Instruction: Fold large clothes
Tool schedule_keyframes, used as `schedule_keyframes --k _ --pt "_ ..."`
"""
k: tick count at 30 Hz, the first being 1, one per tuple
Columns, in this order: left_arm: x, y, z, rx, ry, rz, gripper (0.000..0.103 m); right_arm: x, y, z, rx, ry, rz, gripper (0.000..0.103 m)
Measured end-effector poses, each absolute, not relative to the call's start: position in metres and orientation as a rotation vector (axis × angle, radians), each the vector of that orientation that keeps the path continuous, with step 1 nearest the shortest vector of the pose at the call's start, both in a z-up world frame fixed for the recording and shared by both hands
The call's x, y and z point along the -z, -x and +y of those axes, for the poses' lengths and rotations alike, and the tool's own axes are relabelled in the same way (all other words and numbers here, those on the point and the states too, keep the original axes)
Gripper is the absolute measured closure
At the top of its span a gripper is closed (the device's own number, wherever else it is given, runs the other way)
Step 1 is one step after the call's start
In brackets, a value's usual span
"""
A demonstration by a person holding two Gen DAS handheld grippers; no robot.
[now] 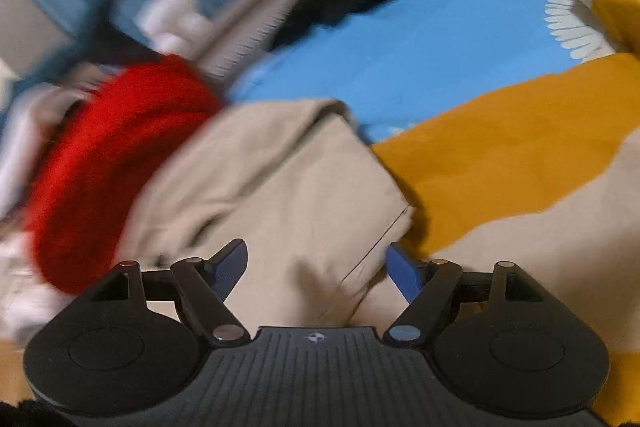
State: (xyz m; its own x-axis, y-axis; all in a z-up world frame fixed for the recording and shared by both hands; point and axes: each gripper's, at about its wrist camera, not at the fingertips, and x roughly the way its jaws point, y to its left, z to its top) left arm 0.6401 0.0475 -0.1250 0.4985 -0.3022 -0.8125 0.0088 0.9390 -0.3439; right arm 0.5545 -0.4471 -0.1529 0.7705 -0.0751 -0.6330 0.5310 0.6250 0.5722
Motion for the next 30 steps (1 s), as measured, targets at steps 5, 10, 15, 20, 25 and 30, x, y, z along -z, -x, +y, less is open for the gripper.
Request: schedule_keyframes --k 5,10,15,20,25,30 --pt "0.116 -0.64 0.084 0.262 0.328 1.009 0.089 0.124 -0.553 -0.42 0.339 -0.641 0.54 0.09" --pt "0.124 -0.64 0.101 0.335 0.259 1.024 0.089 0.108 -0.476 -0.426 0.167 -0.653 0.548 0.091" --pt "0.111 -0.636 0.114 0.377 0.346 1.02 0.05 0.176 -0.454 -0.444 0.206 -0.656 0.712 0.077" --pt "0.08 -0.644 0.137 0.36 0.396 0.907 0.014 0.145 -0.413 -0.45 0.284 -0.664 0.53 0.027" --pt "0.078 -0.695 0.125 0.259 0.482 0.926 0.014 0.127 -0.406 -0.42 -0.038 -0.731 0.544 0.037" --pt "0.076 -0.715 0.086 0.284 0.358 0.941 0.014 0.162 -0.465 -0.305 -0.483 -0.945 0.758 0.038"
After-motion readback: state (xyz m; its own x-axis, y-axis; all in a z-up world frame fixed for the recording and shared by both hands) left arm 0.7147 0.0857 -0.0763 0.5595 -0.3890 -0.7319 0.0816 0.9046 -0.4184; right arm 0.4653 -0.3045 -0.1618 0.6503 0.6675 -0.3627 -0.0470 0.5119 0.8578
